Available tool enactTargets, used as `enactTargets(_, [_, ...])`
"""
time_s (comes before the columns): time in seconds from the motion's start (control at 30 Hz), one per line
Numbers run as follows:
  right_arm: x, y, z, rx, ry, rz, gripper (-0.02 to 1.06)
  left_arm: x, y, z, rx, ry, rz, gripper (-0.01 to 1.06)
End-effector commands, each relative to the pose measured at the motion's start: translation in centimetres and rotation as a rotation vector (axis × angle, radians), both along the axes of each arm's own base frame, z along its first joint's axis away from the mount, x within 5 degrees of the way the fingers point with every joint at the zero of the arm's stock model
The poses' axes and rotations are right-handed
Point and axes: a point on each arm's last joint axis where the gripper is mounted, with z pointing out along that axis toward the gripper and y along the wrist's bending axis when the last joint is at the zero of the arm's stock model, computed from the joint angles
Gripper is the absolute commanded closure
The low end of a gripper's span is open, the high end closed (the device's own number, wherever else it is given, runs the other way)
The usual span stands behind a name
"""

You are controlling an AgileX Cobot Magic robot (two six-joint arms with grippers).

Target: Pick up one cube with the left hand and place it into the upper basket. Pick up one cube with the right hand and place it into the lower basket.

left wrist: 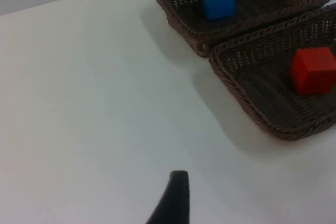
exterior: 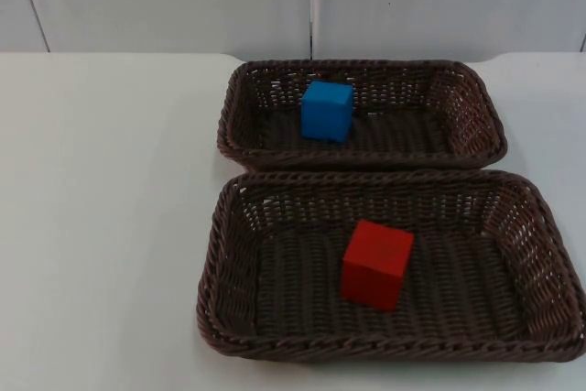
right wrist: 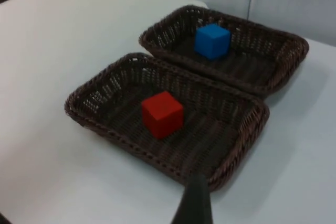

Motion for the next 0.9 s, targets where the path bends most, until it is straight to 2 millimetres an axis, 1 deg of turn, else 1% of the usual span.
enactTargets(0.0, [0.0, -0.1, -0.2, -0.004, 0.017, -0.007, 0.4, 0.1, 0.0, 0.0, -0.005, -0.009, 0.004, 0.25])
enactTargets(0.13, [0.1, 0.0, -0.6, -0.025, 0.017, 0.001, 0.4, 0.1, 0.0, 0.0, -0.005, -0.009, 0.004, 0.25])
enactTargets(0.37, [0.7, 0.5, -1.9, -0.053, 0.045, 0.0, 0.4, 0.1, 0.2, 0.0, 0.009, -0.014, 0.014, 0.25])
enactTargets(0.8, [0.7, 0.5, -1.9, -0.056, 0.043, 0.002, 0.4, 0.1, 0.2, 0.0, 0.01, -0.014, 0.014, 0.25])
enactTargets(0.83, [0.7, 0.5, -1.9, -0.056, 0.043, 0.002, 0.4, 0.1, 0.2, 0.0, 0.01, -0.014, 0.014, 0.24])
enactTargets(0.87, [0.7, 0.5, -1.9, -0.056, 0.043, 0.002, 0.37, 0.1, 0.2, 0.0, 0.01, -0.014, 0.014, 0.2])
